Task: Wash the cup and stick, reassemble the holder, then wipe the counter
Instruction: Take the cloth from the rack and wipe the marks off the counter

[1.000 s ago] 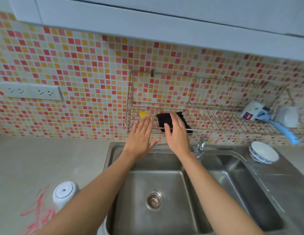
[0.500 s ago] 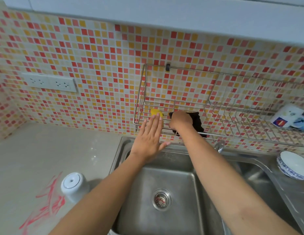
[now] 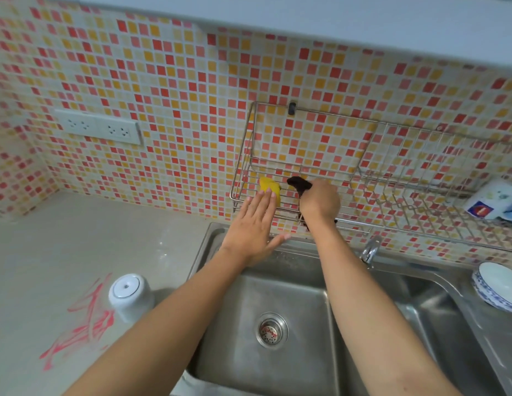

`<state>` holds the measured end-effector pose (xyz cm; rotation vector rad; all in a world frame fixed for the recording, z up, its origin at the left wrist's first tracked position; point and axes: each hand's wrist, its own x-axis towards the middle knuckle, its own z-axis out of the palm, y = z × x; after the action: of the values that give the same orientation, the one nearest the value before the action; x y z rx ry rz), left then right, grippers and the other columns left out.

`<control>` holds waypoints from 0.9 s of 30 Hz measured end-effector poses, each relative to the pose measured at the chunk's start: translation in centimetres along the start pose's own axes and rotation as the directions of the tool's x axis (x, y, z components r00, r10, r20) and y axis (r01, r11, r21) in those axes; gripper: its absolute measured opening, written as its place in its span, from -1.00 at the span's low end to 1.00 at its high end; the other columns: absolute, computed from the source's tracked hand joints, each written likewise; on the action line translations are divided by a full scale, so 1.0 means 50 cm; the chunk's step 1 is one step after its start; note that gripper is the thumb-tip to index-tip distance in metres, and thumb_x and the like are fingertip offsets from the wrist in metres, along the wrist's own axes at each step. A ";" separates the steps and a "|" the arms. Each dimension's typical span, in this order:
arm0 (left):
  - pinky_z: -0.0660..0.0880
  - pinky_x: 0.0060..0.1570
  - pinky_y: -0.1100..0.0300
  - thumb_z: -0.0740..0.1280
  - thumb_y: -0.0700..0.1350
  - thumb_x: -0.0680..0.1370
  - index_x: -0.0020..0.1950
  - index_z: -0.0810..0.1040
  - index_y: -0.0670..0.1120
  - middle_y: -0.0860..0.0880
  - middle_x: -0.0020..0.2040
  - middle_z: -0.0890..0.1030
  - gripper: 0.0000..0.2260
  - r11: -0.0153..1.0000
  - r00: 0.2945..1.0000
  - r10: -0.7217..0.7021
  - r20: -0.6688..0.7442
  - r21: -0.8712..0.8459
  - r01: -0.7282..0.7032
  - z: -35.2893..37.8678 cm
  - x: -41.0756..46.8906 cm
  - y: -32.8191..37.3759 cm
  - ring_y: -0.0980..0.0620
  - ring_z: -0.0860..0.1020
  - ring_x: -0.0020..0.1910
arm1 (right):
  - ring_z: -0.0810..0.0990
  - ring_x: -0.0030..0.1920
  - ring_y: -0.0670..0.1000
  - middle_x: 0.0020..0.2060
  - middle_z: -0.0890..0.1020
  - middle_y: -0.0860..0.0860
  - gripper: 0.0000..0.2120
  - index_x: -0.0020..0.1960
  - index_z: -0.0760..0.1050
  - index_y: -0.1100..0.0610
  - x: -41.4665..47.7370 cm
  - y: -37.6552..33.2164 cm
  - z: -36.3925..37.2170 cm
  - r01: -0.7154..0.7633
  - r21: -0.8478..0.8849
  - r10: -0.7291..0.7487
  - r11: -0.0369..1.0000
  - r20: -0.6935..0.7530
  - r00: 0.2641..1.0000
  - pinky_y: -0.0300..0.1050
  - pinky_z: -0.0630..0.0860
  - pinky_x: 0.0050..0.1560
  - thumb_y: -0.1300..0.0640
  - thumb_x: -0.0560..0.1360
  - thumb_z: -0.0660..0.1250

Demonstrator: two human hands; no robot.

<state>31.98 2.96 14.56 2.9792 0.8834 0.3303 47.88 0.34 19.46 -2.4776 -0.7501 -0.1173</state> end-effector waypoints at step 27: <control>0.37 0.33 0.16 0.62 0.10 0.26 0.40 0.28 0.07 0.12 0.33 0.41 -0.18 0.585 0.956 -0.138 0.258 -0.758 0.289 0.212 -0.485 -0.569 0.22 0.39 0.28 | 0.58 0.03 0.11 0.07 0.63 0.00 -0.70 0.16 0.57 0.04 -0.787 -0.139 0.391 0.189 -0.077 -0.126 0.979 0.502 0.856 -0.02 0.50 -0.01 -0.04 0.52 0.23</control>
<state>-0.94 14.24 -2.73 2.0061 0.7818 0.3311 9.66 -3.84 -2.94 -2.5861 -1.1915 0.4476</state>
